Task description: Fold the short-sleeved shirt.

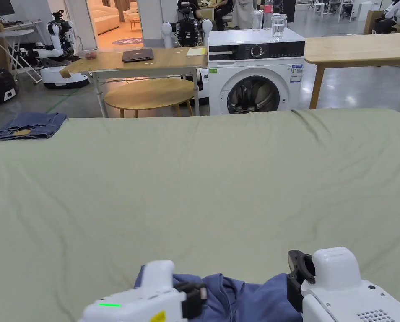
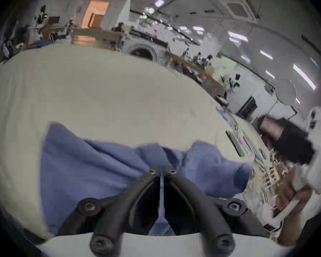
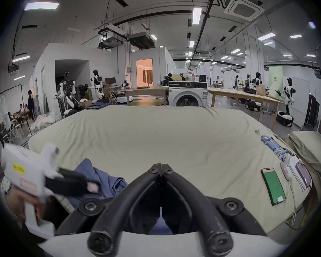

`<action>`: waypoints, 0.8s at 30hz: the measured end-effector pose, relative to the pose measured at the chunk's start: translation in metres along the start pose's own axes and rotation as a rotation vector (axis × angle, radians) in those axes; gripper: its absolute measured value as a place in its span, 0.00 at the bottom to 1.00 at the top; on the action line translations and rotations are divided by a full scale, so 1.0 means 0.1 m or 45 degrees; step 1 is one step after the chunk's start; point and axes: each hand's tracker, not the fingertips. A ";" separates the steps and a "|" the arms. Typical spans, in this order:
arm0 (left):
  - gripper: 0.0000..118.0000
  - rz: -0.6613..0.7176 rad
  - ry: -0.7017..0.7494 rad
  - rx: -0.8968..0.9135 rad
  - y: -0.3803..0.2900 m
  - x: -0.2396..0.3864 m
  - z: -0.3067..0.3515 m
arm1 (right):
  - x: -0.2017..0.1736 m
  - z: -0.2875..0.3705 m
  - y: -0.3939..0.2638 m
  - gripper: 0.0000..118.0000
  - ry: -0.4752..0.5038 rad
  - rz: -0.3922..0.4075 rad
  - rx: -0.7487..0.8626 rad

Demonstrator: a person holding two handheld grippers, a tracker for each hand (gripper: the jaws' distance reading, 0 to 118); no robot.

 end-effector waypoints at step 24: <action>0.10 0.755 -0.209 0.076 -0.51 -1.30 -0.16 | -0.06 0.01 0.01 0.00 0.016 0.000 0.024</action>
